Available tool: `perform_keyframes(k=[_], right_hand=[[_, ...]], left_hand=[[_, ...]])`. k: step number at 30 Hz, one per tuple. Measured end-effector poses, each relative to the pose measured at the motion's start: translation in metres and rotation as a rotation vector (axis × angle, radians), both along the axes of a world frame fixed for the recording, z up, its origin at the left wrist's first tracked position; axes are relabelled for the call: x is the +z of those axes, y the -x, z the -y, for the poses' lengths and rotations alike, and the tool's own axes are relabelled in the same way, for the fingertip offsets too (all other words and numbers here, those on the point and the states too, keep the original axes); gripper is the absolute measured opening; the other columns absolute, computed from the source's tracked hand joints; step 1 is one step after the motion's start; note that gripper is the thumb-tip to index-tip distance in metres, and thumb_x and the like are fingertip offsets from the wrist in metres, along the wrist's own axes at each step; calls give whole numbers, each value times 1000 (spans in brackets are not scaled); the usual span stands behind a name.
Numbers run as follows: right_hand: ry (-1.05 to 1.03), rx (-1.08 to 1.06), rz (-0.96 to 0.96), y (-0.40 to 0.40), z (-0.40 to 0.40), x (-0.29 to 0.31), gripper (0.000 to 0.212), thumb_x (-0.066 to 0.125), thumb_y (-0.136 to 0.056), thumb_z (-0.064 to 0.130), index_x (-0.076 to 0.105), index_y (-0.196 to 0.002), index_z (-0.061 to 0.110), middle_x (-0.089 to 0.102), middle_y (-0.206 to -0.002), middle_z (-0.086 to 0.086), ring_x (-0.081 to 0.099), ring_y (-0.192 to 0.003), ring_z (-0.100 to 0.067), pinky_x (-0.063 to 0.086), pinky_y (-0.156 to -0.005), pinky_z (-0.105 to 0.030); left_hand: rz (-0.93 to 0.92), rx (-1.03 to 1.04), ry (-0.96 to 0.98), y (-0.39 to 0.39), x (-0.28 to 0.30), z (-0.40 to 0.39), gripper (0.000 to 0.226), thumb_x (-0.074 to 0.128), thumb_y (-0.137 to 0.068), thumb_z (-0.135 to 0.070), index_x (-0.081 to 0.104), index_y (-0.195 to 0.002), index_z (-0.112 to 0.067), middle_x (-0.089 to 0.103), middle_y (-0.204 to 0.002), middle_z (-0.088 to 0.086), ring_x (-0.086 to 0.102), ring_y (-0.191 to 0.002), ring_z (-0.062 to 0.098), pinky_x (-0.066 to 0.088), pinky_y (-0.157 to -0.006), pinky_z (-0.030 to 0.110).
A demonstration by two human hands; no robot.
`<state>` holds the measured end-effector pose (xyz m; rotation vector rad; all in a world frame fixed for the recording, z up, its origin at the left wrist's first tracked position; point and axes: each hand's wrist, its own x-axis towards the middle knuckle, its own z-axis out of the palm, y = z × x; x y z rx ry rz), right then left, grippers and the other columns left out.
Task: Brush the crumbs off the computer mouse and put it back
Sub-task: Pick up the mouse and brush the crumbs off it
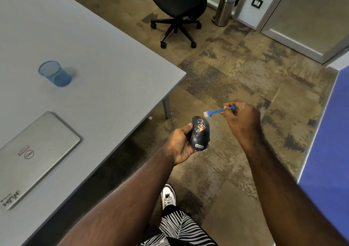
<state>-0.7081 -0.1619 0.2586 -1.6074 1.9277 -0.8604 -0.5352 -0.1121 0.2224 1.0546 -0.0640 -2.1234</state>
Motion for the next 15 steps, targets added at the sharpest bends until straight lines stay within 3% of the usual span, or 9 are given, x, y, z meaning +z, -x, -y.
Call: perform_keyframes(k=[2, 4, 7, 9, 11, 13, 15], right_hand=[[15, -65, 64, 9, 1, 6, 16, 64, -91, 24, 73, -101, 18, 74, -74, 6, 70, -61, -5, 50, -47, -9], [8, -56, 216, 14, -5, 13, 9, 64, -88, 27, 71, -94, 27, 76, -70, 6, 76, -69, -14, 63, -59, -32], [-27, 97, 331, 15, -26, 18, 8, 67, -86, 26, 71, -90, 32, 78, -79, 11, 77, -73, -31, 61, -65, -55], [-55, 227, 327, 13, -40, 18, 14, 69, -87, 22, 72, -90, 35, 78, -82, 13, 77, -73, -25, 63, -64, -47], [-60, 294, 291, 11, -48, 14, 21, 71, -86, 16, 71, -88, 37, 77, -79, 15, 76, -72, -8, 62, -63, -27], [-42, 258, 241, 11, -48, 6, 20, 71, -87, 15, 72, -88, 35, 75, -74, 16, 75, -72, 0, 58, -60, -16], [-19, 143, 215, 14, -43, 0, 13, 70, -89, 19, 72, -92, 31, 73, -72, 17, 74, -70, 0, 56, -55, -14]], left_hand=[[-1, 5, -3, 0, -1, 0, 37, 26, -103, -29, 56, -108, -7, 61, -102, 18, 60, -87, 32, 49, -82, 46], [-4, 22, -11, -2, -1, 0, 38, 26, -103, -29, 56, -109, -6, 60, -104, 18, 60, -87, 32, 48, -83, 46], [3, 35, -25, -3, -2, 4, 40, 26, -103, -30, 56, -108, -5, 60, -104, 18, 59, -87, 32, 48, -82, 46], [19, 35, -33, -2, -2, 6, 40, 26, -103, -31, 56, -106, -4, 60, -103, 19, 59, -85, 31, 48, -83, 45], [32, 24, -39, 0, -3, 7, 41, 26, -103, -32, 55, -107, -3, 61, -102, 19, 59, -84, 29, 49, -82, 45], [35, 21, -45, 3, -3, 7, 41, 26, -103, -32, 55, -109, -3, 61, -102, 18, 59, -83, 29, 49, -81, 45], [19, 28, -60, 4, -4, 7, 42, 26, -103, -33, 56, -110, -4, 61, -103, 17, 59, -85, 29, 49, -81, 45]])
